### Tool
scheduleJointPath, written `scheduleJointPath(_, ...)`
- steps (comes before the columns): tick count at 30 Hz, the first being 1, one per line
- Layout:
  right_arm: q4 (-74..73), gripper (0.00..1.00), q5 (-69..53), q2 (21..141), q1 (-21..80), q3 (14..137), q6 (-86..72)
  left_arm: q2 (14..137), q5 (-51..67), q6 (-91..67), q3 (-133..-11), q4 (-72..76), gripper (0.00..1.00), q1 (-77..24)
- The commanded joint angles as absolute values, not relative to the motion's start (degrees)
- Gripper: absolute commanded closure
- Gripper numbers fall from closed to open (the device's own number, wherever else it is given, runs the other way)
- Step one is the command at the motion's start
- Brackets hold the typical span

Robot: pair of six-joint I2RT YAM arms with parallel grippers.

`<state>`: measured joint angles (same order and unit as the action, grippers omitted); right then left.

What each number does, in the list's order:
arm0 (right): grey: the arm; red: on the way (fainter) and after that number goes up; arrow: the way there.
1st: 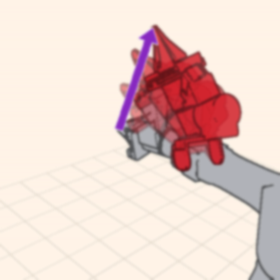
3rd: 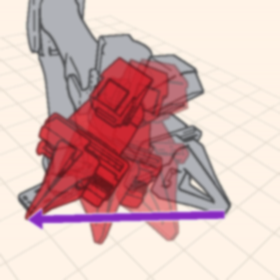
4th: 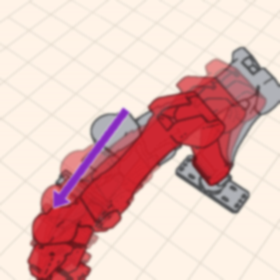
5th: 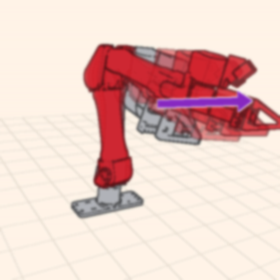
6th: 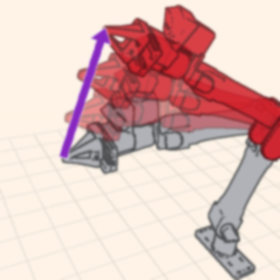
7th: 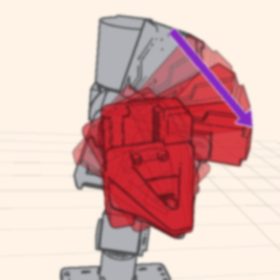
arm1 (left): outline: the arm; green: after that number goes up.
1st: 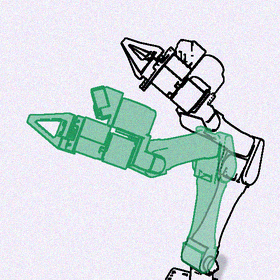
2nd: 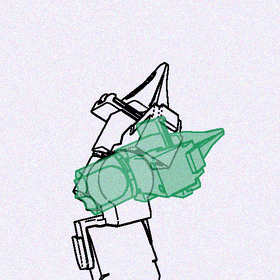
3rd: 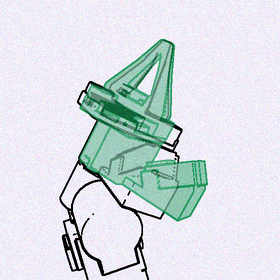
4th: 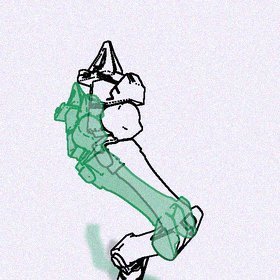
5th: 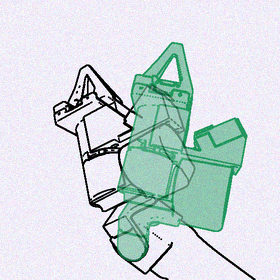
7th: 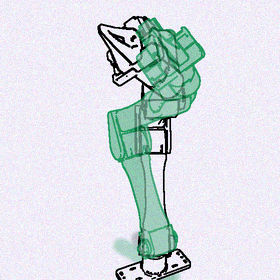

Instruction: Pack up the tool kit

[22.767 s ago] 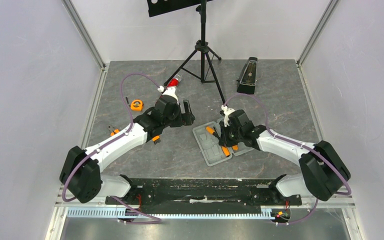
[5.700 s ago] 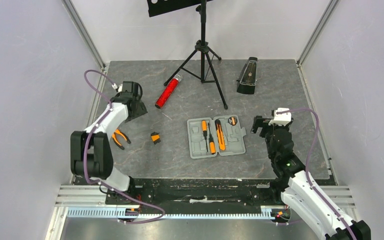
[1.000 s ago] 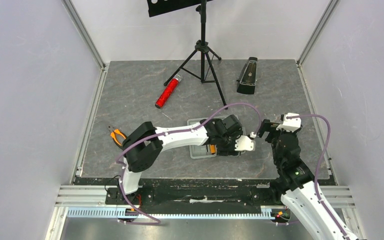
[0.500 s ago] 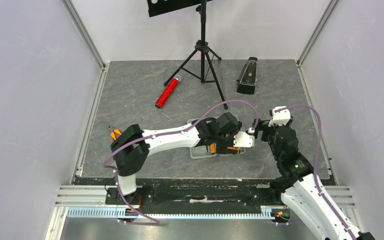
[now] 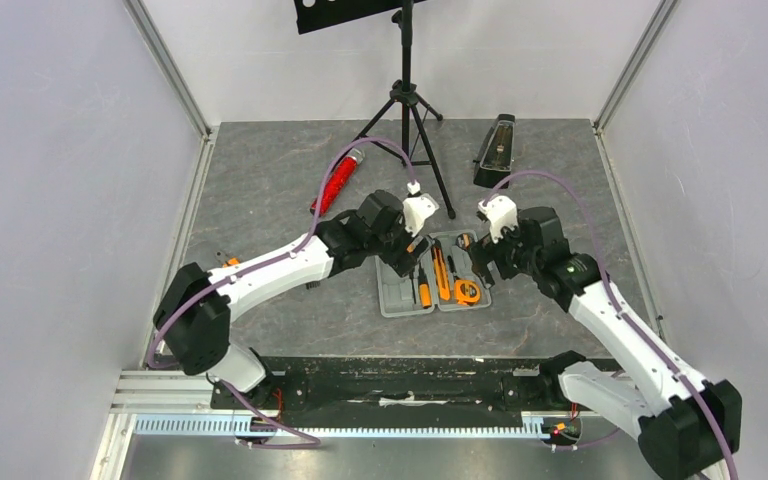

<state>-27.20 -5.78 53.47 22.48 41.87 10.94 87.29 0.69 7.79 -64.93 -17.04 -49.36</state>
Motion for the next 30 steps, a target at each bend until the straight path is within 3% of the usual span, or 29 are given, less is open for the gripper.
scheduleJointPath(1,-34.52,0.09,-17.68,58.63,22.41,46.69,17.45,89.7,3.3,-5.66,-63.8,-18.87,0.14,-47.47)
scheduleJointPath(6,-35.52,0.13,-22.35,64.4,22.76,47.42,18.81,93.84,3.32,-8.49,-65.11,-21.91,0.17,-45.67)
scheduleJointPath(30,-30.01,0.13,-17.93,77.16,28.84,45.94,24.34,98.79,-4.7,-14.24,-62.31,-26.74,0.17,-41.31)
